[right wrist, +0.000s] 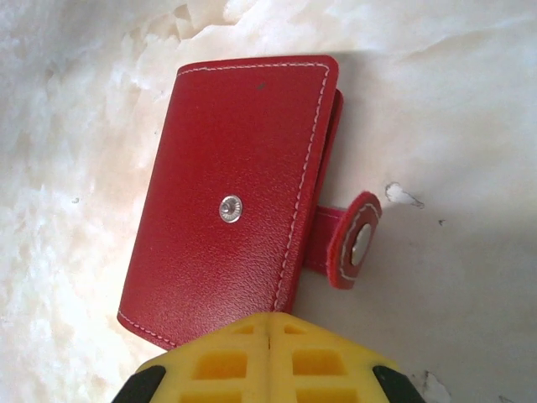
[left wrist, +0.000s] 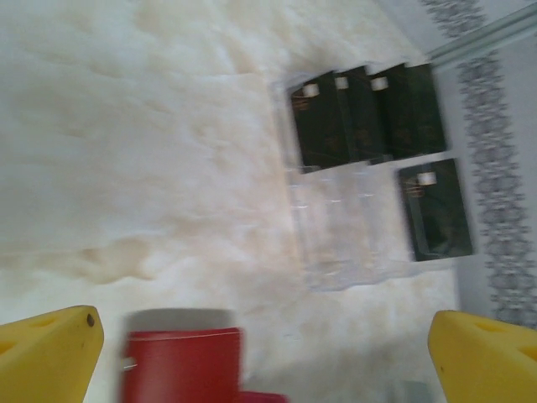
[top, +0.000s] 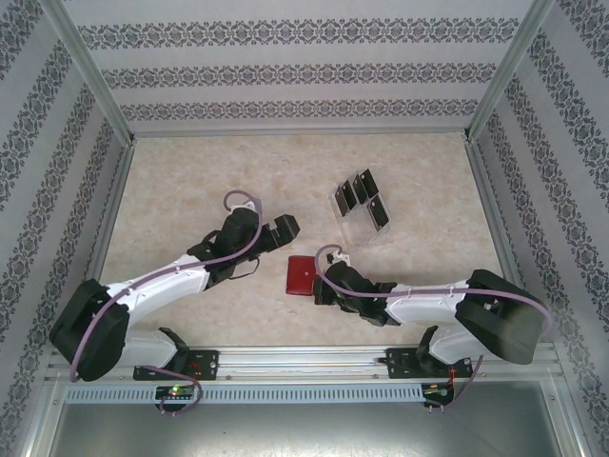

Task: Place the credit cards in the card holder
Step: Close the card holder at the center of the table.

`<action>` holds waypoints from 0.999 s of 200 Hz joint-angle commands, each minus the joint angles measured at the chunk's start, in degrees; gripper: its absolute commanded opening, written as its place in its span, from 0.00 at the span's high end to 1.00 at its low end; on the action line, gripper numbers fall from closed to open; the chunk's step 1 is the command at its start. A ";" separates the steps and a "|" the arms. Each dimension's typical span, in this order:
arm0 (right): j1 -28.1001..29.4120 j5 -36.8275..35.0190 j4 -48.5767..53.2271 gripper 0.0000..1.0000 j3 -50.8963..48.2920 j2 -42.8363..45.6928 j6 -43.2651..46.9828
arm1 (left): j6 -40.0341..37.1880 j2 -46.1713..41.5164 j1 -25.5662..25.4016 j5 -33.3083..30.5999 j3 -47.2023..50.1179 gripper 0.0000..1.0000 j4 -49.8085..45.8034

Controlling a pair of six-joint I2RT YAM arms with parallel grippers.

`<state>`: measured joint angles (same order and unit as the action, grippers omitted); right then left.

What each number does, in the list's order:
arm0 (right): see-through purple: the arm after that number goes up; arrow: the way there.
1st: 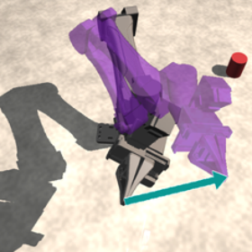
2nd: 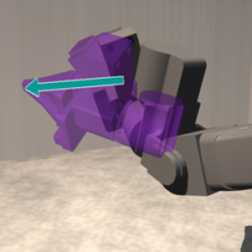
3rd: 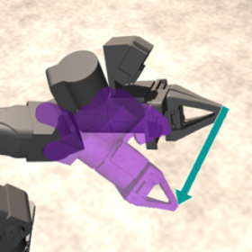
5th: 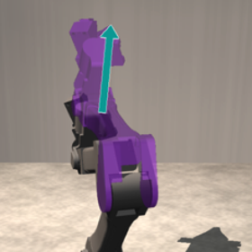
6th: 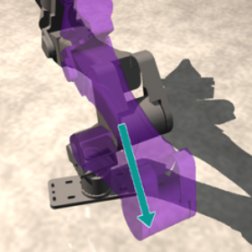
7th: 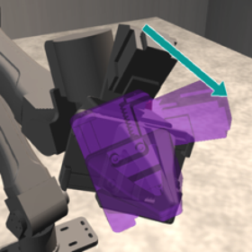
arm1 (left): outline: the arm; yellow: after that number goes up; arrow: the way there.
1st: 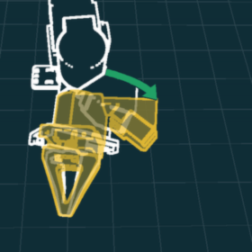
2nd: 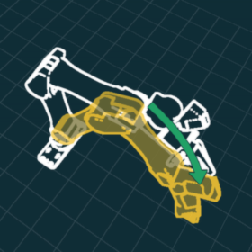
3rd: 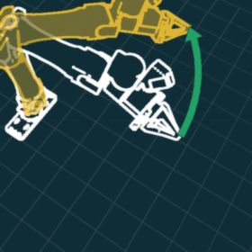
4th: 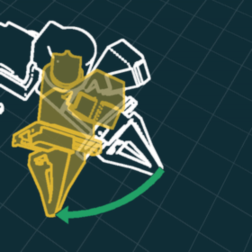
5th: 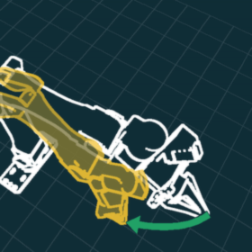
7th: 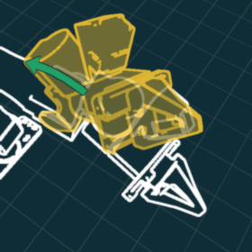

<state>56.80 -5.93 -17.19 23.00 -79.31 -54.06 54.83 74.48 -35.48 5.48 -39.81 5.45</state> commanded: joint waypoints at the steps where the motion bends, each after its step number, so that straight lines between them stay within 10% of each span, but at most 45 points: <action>1: 0.53 0.57 0.96 1.00 1.94 -1.23 0.48 | -8.00 -0.58 2.18 -0.46 1.11 0.00 -13.23; 102: 0.51 1.16 1.02 1.00 4.23 -4.40 0.79 | -22.28 9.75 2.76 10.32 -3.26 0.00 -13.63; 200: 0.34 1.69 3.58 1.00 5.16 -2.89 1.16 | -27.04 20.31 -0.39 2.96 -11.11 0.00 -19.84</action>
<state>56.80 -4.86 -16.12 26.52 -83.53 -54.02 31.35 92.88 -34.83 13.45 -47.53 -9.34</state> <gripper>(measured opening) 0.054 0.999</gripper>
